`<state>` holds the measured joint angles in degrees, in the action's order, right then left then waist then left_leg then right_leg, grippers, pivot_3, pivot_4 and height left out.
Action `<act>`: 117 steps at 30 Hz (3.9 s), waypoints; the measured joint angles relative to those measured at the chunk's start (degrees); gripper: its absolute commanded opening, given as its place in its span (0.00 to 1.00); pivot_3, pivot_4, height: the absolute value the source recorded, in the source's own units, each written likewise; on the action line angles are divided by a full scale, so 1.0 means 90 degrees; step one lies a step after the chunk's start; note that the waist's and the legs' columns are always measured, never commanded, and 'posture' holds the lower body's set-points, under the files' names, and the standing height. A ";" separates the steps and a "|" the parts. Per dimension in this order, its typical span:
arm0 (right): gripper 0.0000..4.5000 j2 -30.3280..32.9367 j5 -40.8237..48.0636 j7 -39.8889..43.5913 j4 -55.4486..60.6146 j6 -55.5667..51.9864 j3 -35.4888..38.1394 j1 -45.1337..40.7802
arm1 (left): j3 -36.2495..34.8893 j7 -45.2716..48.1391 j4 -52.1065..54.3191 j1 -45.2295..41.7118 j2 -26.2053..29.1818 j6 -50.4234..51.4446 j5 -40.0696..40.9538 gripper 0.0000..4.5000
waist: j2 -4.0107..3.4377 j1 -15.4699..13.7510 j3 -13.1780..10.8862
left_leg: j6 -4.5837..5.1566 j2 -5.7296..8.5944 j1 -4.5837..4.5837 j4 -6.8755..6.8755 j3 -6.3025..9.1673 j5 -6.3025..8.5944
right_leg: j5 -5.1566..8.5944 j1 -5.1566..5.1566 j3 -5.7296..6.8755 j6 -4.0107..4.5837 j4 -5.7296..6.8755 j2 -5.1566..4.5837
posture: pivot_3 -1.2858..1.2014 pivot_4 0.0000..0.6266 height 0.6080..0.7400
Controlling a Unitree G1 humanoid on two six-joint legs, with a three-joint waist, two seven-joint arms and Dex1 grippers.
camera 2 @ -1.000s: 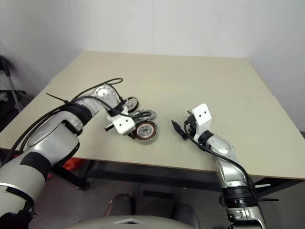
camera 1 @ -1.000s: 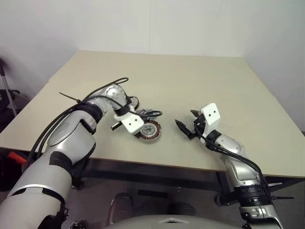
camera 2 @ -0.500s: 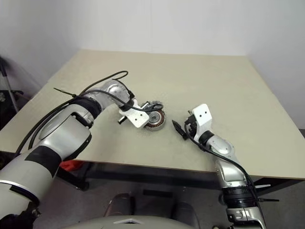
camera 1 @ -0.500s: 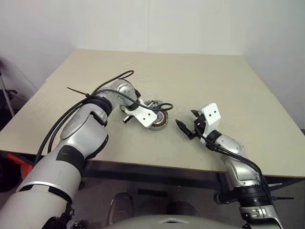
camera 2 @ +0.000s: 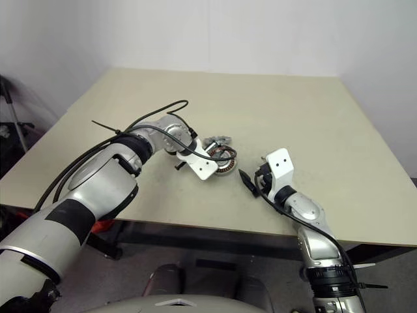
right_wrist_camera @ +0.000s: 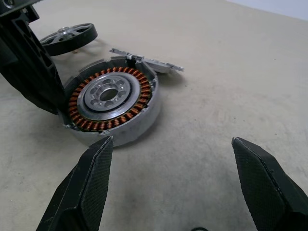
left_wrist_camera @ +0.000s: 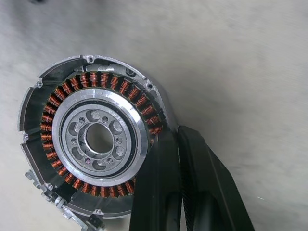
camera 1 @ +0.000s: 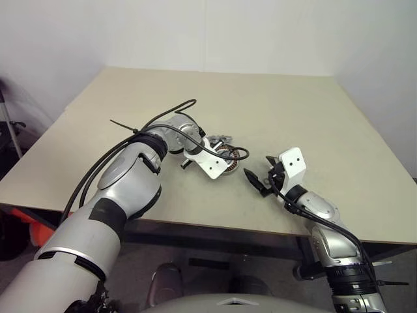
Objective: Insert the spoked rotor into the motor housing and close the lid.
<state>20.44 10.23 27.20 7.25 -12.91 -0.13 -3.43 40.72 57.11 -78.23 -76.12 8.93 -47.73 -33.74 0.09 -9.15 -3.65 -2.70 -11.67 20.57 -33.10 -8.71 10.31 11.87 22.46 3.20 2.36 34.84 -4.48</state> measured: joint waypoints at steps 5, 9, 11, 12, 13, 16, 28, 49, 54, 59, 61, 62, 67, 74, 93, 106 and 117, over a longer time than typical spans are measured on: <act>0.99 -0.0001 -0.0001 -0.0015 0.0010 -0.0006 -0.0001 0.0017 | -0.0084 -0.0055 -0.0004 -0.0094 -0.0120 -0.0005 -0.0026 0.00 | 0.0000 0.0003 0.0000 | 0.0003 0.0000 0.0003 0.0000 0.0000 0.0002 | 0.0000 0.0001 0.0001 0.0000 -0.0003 0.0000 | 0.52 0.00 1.00; 0.99 -0.0001 -0.0002 -0.0029 0.0010 -0.0008 -0.0001 0.0017 | -0.0119 -0.0054 -0.0007 -0.0095 -0.0170 -0.0015 -0.0037 0.00 | 0.0000 0.0003 0.0000 | 0.0006 0.0000 0.0002 0.0000 0.0000 0.0004 | 0.0000 0.0001 0.0001 0.0000 -0.0003 0.0000 | 0.52 0.00 1.00; 0.99 -0.0001 -0.0003 -0.0054 0.0011 -0.0013 -0.0001 0.0018 | -0.0149 -0.0048 -0.0015 -0.0093 -0.0195 -0.0061 -0.0041 0.00 | 0.0000 0.0001 0.0000 | 0.0006 0.0000 0.0003 0.0000 0.0000 0.0004 | 0.0000 0.0001 0.0001 0.0000 -0.0003 0.0000 | 0.52 0.00 1.00; 0.99 -0.0002 -0.0003 -0.0060 0.0012 -0.0016 -0.0001 0.0018 | -0.0165 -0.0043 -0.0016 -0.0092 -0.0219 -0.0068 -0.0040 0.00 | 0.0000 0.0001 0.0000 | 0.0006 0.0000 0.0003 0.0000 0.0000 0.0004 | 0.0000 0.0001 0.0001 0.0000 -0.0003 -0.0001 | 0.52 0.00 1.00; 0.99 -0.0002 -0.0003 -0.0065 0.0020 -0.0023 -0.0001 0.0020 | -0.0189 -0.0032 -0.0017 -0.0084 -0.0247 -0.0068 -0.0040 0.00 | 0.0000 0.0001 0.0000 | 0.0007 0.0001 0.0003 0.0000 0.0000 0.0004 | 0.0000 0.0001 0.0001 0.0000 -0.0003 -0.0001 | 0.52 0.00 1.00; 0.99 -0.0002 -0.0002 -0.0079 0.0087 -0.0033 -0.0001 0.0056 | -0.0252 0.0103 -0.0021 -0.0051 -0.0324 -0.0067 -0.0037 0.11 | 0.0000 0.0000 0.0000 | 0.0009 0.0001 0.0003 0.0000 0.0000 0.0005 | 0.0000 0.0001 0.0001 0.0000 -0.0004 -0.0001 | 0.52 0.00 1.00; 0.99 -0.0002 -0.0002 -0.0116 0.0171 -0.0097 -0.0002 0.0180 | -0.0517 0.0225 -0.0016 -0.0017 -0.0206 -0.0130 -0.0012 0.36 | 0.0000 0.0011 0.0000 | 0.0025 0.0001 -0.0009 0.0000 0.0004 0.0015 | 0.0000 -0.0007 0.0002 -0.0001 -0.0004 -0.0002 | 0.52 0.00 1.00; 0.99 0.0359 0.0035 -0.0127 -0.0267 -0.0726 0.0446 -0.0538 | -0.3986 0.1941 0.1663 0.1572 0.0535 0.2993 0.3631 0.36 | -0.0004 0.0045 -0.0001 | 0.0027 0.0002 -0.0016 0.0002 -0.0006 0.0016 | 0.0000 -0.0007 0.0002 0.0004 0.0001 -0.0008 | 0.52 0.00 1.00; 0.99 0.0597 0.0047 -0.0068 -0.0432 -0.0903 0.0591 -0.0788 | -0.4316 0.1291 0.3470 0.2944 0.0459 0.4299 0.4234 0.36 | -0.0006 0.0057 0.0001 | 0.0029 -0.0001 -0.0011 0.0004 -0.0007 0.0018 | 0.0001 -0.0005 0.0003 0.0006 -0.0001 -0.0007 | 0.52 0.00 1.00; 0.99 0.0720 0.0051 0.0071 -0.0469 -0.0986 0.0626 -0.0821 | -0.4479 0.0498 0.4966 0.4084 0.0335 0.5192 0.4669 0.36 | -0.0008 0.0073 0.0000 | 0.0032 -0.0003 -0.0008 0.0004 -0.0011 0.0020 | 0.0002 -0.0002 0.0003 0.0006 -0.0004 -0.0005 | 0.52 0.00 1.00; 0.99 0.0773 0.0051 0.0134 -0.0477 -0.1017 0.0627 -0.0831 | -0.4503 0.0205 0.5528 0.4438 0.0342 0.5393 0.4781 0.36 | -0.0011 0.0082 0.0001 | 0.0032 -0.0002 -0.0013 0.0004 -0.0011 0.0020 | 0.0003 -0.0005 0.0003 0.0005 -0.0005 -0.0006 | 0.52 0.00 1.00; 0.99 0.0801 0.0051 0.0165 -0.0479 -0.1045 0.0627 -0.0835 | -0.4502 0.0085 0.5717 0.4597 0.0373 0.5437 0.4794 0.36 | -0.0012 0.0087 0.0002 | 0.0032 -0.0003 -0.0015 0.0004 -0.0012 0.0020 | 0.0003 -0.0005 0.0003 0.0004 -0.0005 -0.0005 | 0.52 0.00 1.00; 0.99 0.0817 0.0047 0.0257 -0.0574 -0.1151 0.0623 -0.0832 | -0.4392 -0.0269 0.6065 0.5240 0.0752 0.5441 0.4619 0.36 | -0.0015 0.0159 0.0003 | 0.0031 -0.0004 -0.0015 0.0008 -0.0010 0.0019 | 0.0027 -0.0004 0.0002 -0.0037 -0.0007 0.0000 | 0.52 0.00 1.00; 0.99 0.0817 0.0047 0.0548 -0.0607 -0.1296 0.0368 -0.0660 | -0.4091 -0.0504 0.6302 0.5481 0.0883 0.5434 0.4487 0.36 | -0.0016 0.0186 0.0003 | 0.0030 -0.0003 -0.0013 0.0009 -0.0009 0.0020 | 0.0026 -0.0003 0.0002 -0.0037 -0.0010 -0.0001 | 0.52 0.00 1.00; 0.99 0.0869 0.0010 0.0907 -0.0449 -0.1348 0.0085 -0.0364 | -0.4026 -0.0757 0.6781 0.5769 0.0974 0.5513 0.4517 0.36 | -0.0017 0.0238 0.0003 | 0.0030 -0.0005 -0.0017 0.0012 -0.0009 0.0019 | 0.0029 -0.0004 0.0001 -0.0041 -0.0010 0.0002 | 0.52 0.00 1.00; 0.99 0.0835 -0.0025 0.0834 -0.0618 -0.1344 -0.0010 -0.0386 | -0.3974 -0.0820 0.6781 0.5771 0.0987 0.5503 0.4516 0.36 | -0.0018 0.0242 0.0004 | 0.0030 -0.0004 -0.0017 0.0012 -0.0009 0.0019 | 0.0029 -0.0004 0.0000 -0.0041 -0.0010 0.0002 | 0.52 0.00 1.00; 0.99 0.0822 -0.0066 0.0777 -0.0626 -0.1336 -0.0009 -0.0410 | -0.3938 -0.0830 0.6771 0.5770 0.0989 0.5465 0.4500 0.36 | -0.0018 0.0242 0.0004 | 0.0030 -0.0004 -0.0017 0.0012 -0.0009 0.0019 | 0.0029 -0.0004 0.0000 -0.0041 -0.0010 0.0002 | 0.52 0.00 1.00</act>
<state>27.83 9.63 34.20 1.62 -24.93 -0.22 -7.12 5.28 49.64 -17.29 -24.18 17.84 1.46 6.76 -0.07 -6.97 -3.62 -2.42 -11.71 20.41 -33.00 -8.80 10.48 12.13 22.42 3.20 1.99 34.74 -4.46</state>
